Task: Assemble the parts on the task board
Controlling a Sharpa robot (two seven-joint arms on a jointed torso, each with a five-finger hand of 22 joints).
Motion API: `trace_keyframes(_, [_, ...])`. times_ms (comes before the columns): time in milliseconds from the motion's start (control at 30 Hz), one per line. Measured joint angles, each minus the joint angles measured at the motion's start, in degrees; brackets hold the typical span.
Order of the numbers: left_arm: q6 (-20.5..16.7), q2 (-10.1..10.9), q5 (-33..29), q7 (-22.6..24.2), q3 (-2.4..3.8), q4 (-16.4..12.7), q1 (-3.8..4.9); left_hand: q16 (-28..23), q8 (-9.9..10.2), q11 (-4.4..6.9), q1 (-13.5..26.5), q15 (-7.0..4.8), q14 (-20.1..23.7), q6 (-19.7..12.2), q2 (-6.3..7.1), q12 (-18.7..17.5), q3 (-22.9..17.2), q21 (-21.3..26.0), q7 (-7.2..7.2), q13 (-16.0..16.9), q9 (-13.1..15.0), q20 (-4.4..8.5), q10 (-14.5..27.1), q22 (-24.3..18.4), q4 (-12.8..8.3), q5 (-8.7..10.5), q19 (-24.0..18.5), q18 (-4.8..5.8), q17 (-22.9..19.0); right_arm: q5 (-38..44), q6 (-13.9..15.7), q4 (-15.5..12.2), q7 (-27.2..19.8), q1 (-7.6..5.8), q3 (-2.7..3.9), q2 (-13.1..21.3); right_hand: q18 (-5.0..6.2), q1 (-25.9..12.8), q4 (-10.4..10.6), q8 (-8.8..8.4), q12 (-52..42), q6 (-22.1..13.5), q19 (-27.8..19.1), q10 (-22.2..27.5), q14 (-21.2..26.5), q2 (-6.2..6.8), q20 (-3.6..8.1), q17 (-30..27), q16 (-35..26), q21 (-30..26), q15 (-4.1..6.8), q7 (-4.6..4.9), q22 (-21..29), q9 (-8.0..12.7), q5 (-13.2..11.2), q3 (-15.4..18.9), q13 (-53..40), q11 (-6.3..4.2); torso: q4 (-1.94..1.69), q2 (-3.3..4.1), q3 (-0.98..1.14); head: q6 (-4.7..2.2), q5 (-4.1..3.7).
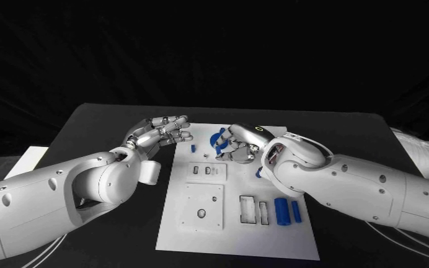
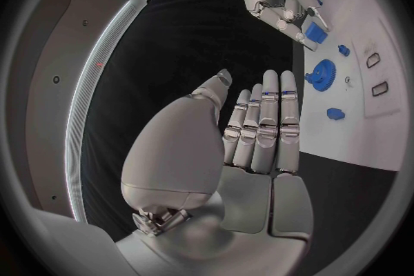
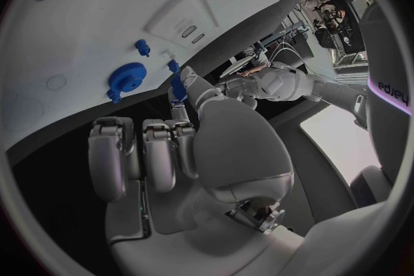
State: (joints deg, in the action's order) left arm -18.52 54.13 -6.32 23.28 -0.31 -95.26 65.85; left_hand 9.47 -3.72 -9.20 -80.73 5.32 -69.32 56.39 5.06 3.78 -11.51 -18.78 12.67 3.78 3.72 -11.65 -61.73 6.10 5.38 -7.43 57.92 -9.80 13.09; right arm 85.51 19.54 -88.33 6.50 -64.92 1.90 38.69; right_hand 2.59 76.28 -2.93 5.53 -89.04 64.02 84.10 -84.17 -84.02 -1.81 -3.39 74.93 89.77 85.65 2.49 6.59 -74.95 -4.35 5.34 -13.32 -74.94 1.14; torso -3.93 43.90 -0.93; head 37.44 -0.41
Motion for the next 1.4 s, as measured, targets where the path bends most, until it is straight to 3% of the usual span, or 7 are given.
trace_keyframes(200, [0.2,0.0,0.0,0.1,0.00,-0.2,0.00,0.0,0.0,0.00,0.0,0.00,0.0,0.0,0.00,0.0,0.0,0.0,0.00,0.0,0.0,0.00,0.0,0.0,0.0,0.00,0.0,-0.01,0.0,2.3,-1.4,1.0,1.8,1.63,-0.23,-2.1,0.00,0.0,0.0,0.00,0.0,0.0,0.0,0.0,0.0,0.00,0.00,0.0,0.0,0.0,0.00,0.00,0.0,0.0,0.0,0.0,0.0,0.00,-0.03,0.00,-0.06,0.32,0.20])
trace_keyframes(400, [0.2,0.0,0.0,0.1,0.00,-0.3,0.00,0.0,0.0,0.00,0.0,0.00,0.0,0.0,0.00,0.0,0.0,0.0,0.00,0.0,0.0,0.00,0.0,0.0,0.0,0.00,0.0,0.00,0.0,3.7,-2.5,1.4,3.1,2.35,-0.38,-3.2,0.00,-0.4,0.3,0.01,0.0,0.0,0.0,0.0,0.2,0.39,0.00,0.0,0.0,0.0,0.20,0.00,0.0,0.0,0.2,-0.3,0.0,0.01,0.01,0.01,-0.04,0.56,0.36])
trace_keyframes(700, [0.2,-0.1,-0.1,0.0,-0.01,-0.6,-0.01,-0.2,0.0,0.00,0.0,0.00,0.0,0.0,0.00,0.0,0.0,0.0,0.00,0.0,0.0,0.00,0.0,0.0,0.0,0.00,0.0,0.00,0.1,4.8,-3.8,1.4,4.3,2.71,-0.61,-3.1,0.00,-1.1,0.9,0.01,0.0,0.0,0.0,0.0,0.0,0.69,0.00,0.0,0.0,0.0,0.40,0.01,0.0,-0.1,1.4,-0.9,0.0,0.01,0.03,0.01,0.02,0.62,-0.02])
trace_keyframes(1000, [0.2,-0.1,-0.1,-0.1,-0.01,-0.6,-0.01,-0.2,0.0,0.00,0.0,0.00,0.0,0.0,0.00,0.0,-0.2,0.0,0.00,0.0,0.0,0.00,0.0,0.0,-0.2,0.00,0.0,0.00,0.1,5.3,-4.5,1.3,4.6,2.75,-0.69,-3.0,0.00,-1.3,0.9,0.01,0.0,0.0,0.0,0.0,0.0,0.69,-0.01,0.0,0.0,0.0,0.40,0.01,0.0,-0.5,1.4,-0.9,0.0,0.01,0.07,0.01,0.03,0.80,0.20])
trace_keyframes(1400, [0.2,-0.1,-0.1,-0.1,-0.01,-0.7,-0.02,-0.2,0.0,0.00,0.0,0.00,0.0,0.0,0.00,0.0,-0.2,0.0,0.00,0.0,0.0,0.00,0.0,0.0,-0.2,0.00,0.0,0.00,0.1,5.6,-4.9,1.4,4.7,2.73,-0.70,-3.1,0.00,-2.8,2.5,0.11,0.6,0.1,0.0,0.0,0.0,2.15,-0.01,0.0,0.0,0.0,0.40,-0.05,0.0,-0.9,2.0,-1.5,0.0,0.01,0.04,-0.02,-0.01,1.02,0.19])
